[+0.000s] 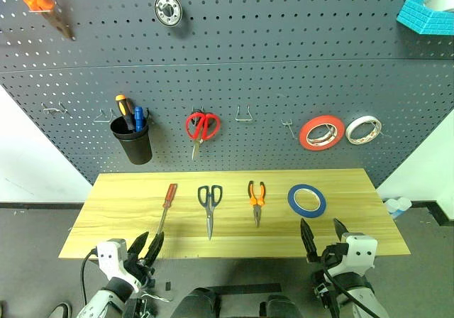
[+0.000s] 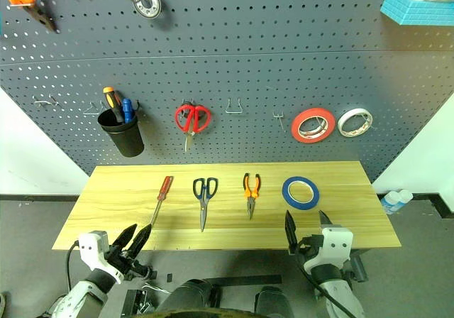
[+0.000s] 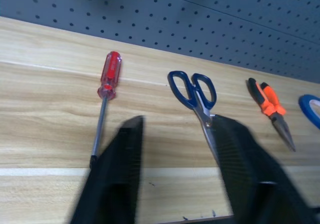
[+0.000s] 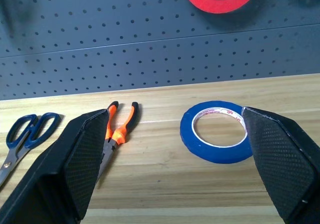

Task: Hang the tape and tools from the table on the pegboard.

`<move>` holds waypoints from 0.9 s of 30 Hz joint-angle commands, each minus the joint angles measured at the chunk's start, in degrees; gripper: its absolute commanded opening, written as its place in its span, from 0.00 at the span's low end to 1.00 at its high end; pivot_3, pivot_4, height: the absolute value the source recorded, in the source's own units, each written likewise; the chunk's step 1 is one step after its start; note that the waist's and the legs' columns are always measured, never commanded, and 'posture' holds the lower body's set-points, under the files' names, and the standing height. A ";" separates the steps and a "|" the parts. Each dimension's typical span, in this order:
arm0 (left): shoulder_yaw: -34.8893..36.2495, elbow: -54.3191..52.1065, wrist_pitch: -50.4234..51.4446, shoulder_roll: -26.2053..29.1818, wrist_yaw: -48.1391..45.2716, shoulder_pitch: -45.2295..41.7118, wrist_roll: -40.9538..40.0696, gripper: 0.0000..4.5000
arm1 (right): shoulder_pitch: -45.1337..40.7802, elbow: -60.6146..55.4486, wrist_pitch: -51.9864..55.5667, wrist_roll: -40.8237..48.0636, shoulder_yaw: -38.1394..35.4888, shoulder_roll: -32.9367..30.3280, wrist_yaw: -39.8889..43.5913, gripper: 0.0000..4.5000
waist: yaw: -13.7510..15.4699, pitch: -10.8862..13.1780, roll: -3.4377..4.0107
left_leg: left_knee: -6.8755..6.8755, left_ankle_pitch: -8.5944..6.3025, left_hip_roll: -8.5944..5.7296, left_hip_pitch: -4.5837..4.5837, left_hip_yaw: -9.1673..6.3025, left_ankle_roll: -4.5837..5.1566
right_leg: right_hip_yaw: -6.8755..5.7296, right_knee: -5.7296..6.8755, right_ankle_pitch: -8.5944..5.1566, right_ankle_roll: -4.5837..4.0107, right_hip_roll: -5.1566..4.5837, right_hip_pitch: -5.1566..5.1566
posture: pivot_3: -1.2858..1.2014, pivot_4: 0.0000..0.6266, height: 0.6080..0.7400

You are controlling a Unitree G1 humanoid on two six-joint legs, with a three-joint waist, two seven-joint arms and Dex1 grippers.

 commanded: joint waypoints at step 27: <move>-3.41 7.15 2.01 24.95 -20.06 -16.37 5.16 0.99 | -23.57 -2.74 35.90 0.12 5.37 -11.01 2.21 1.00 | -0.11 0.05 0.11 | -0.06 0.07 0.00 0.00 -0.01 0.10 | 0.01 0.04 0.04 0.02 0.03 -0.09 | 0.52 0.07 1.00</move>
